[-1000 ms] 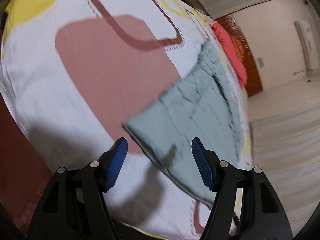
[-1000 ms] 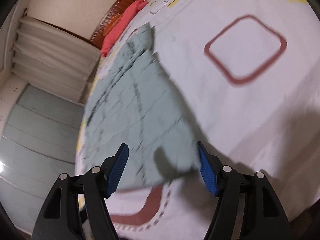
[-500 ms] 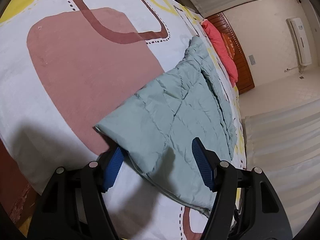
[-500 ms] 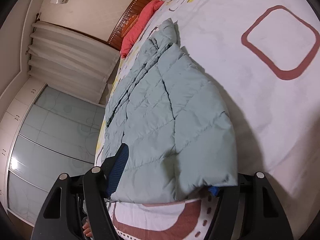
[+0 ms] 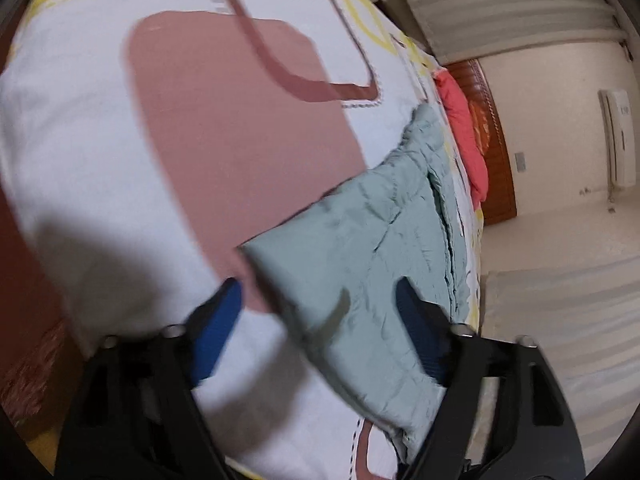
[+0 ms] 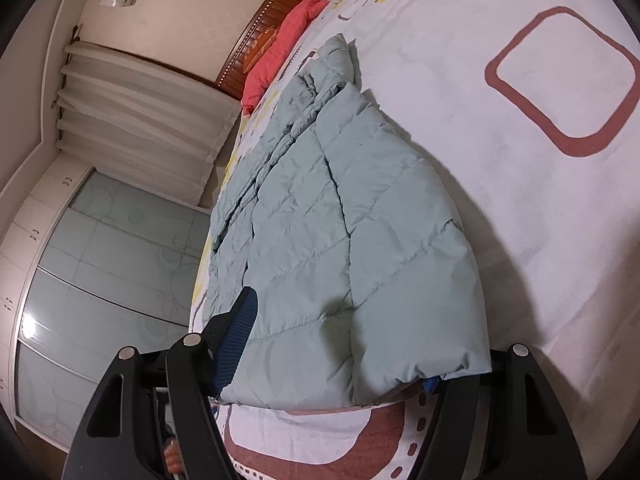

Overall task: Fold large clothes
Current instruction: 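Grasp the hem with both grippers and lift it toward the collar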

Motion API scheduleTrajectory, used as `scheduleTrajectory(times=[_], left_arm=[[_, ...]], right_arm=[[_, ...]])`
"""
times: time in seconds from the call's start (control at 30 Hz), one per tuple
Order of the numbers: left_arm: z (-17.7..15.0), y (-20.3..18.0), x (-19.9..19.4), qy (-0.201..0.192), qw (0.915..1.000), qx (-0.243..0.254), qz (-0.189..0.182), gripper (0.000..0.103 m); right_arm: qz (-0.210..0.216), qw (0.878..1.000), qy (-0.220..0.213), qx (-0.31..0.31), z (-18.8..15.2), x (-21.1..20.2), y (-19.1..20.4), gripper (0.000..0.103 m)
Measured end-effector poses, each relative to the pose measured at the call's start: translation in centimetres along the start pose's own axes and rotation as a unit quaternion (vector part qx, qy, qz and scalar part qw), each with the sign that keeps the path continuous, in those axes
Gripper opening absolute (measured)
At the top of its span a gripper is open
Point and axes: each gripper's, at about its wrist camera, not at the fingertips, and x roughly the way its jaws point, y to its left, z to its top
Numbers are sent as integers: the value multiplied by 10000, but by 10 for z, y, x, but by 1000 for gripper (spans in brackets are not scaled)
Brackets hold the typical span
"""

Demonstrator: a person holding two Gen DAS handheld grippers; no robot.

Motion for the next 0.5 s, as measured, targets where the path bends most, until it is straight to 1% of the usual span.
scheduleTrajectory(times=[0.03,0.07,0.1,0.13,0.17,0.23,0.27,0.33,0.37,0.4,0.43,0.47,0.5], left_arm=[[0,-5,5,-23,9999,97,81,80],[-1,-10,6,-52,9998,186,82,80],[-2,-13,5,-64,9996,255,81,77],[-4,-19,3,-64,9993,361,-20,67],[-6,-24,1,-41,9989,447,-116,64],[-8,-33,0,-102,9976,674,-121,64],[-7,-33,4,-35,9972,737,-118,64],[-4,-25,23,264,9980,568,32,64],[-3,-21,28,280,9983,510,53,64],[-3,-20,28,206,9984,526,29,64],[-2,-25,26,71,9977,669,15,64],[-1,-30,26,14,9969,784,-17,60],[-1,-33,25,-42,9962,862,-75,52]], right_arm=[[24,10000,-3,19,0,-1,-1,67],[43,10000,-14,45,0,-2,-2,67],[55,10000,-27,67,0,-3,-2,67],[69,9999,-49,94,0,-5,-3,67],[71,9999,-67,106,0,-7,-4,67],[63,9999,-95,104,0,-10,-5,67],[48,9999,-105,110,1,-10,-6,67],[17,9999,-97,112,0,-9,-7,67],[-5,9999,-102,71,0,-8,-5,67],[-28,9999,-115,22,0,-8,-4,67],[-81,9999,-138,-32,0,-8,-2,64],[-124,9998,-148,-52,1,-7,-3,61],[-169,9997,-148,-59,1,-6,-4,54]])
